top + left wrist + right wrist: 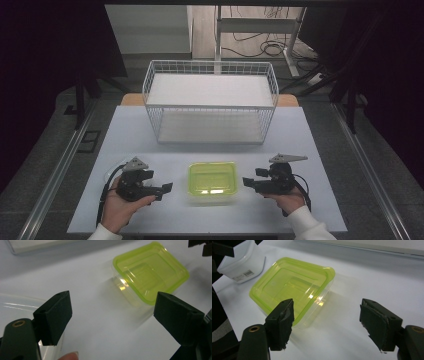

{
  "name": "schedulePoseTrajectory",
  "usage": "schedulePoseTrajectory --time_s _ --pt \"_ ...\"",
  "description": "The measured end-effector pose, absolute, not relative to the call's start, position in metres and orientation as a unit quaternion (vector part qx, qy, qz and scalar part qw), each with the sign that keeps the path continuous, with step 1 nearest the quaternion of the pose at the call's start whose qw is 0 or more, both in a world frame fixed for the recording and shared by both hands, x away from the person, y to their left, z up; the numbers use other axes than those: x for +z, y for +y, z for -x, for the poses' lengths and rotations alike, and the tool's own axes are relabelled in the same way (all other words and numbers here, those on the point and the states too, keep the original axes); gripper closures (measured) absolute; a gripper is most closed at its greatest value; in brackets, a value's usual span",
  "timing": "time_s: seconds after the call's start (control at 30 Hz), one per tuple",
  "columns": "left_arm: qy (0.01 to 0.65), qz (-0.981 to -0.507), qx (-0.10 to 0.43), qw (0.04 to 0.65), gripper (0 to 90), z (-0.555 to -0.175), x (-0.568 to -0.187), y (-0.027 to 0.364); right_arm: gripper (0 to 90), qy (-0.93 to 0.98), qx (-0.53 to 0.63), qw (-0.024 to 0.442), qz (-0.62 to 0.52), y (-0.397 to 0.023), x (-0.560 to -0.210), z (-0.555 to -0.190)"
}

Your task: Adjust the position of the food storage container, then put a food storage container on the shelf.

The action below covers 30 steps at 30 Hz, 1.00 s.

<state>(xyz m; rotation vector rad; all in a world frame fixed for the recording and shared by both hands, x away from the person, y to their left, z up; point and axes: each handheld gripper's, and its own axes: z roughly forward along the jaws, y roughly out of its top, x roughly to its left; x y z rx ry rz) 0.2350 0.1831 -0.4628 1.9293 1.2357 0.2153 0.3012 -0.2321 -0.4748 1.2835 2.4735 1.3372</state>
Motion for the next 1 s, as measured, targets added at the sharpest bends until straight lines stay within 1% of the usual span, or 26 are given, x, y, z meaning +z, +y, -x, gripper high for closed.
schedulePoseTrajectory --time_s 0.2,0.27,0.53,0.63,0.73,0.87,0.97,1.0 --pt "0.485 -0.762 0.086 0.42 14.0 -0.234 -0.461 0.183 25.5 0.8 0.441 0.03 -0.405 -0.23 -0.472 -0.3" --pt "0.483 -0.762 0.086 0.422 13.5 -0.235 -0.461 0.181 25.7 0.798 0.438 0.017 -0.413 -0.231 -0.472 -0.302" --pt "0.484 -0.762 0.079 0.424 13.5 -0.239 -0.459 0.173 25.8 0.784 0.444 0.009 -0.434 -0.234 -0.474 -0.306" --pt "0.494 -0.745 0.073 0.443 14.8 -0.243 -0.451 0.169 26.1 0.774 0.452 0.003 -0.444 -0.232 -0.47 -0.309" --pt "0.491 -0.738 0.072 0.456 15.7 -0.248 -0.44 0.16 26.8 0.767 0.457 0.002 -0.45 -0.229 -0.466 -0.314" --pt "0.483 -0.747 0.055 0.453 17.4 -0.256 -0.436 0.143 27.2 0.772 0.453 0.012 -0.446 -0.224 -0.463 -0.317" --pt "0.489 -0.749 0.038 0.447 19.9 -0.264 -0.439 0.137 29.7 0.775 0.45 0.021 -0.443 -0.222 -0.462 -0.321" --pt "0.492 -0.746 0.026 0.449 20.6 -0.268 -0.441 0.136 30.7 0.772 0.451 0.017 -0.448 -0.222 -0.461 -0.323"
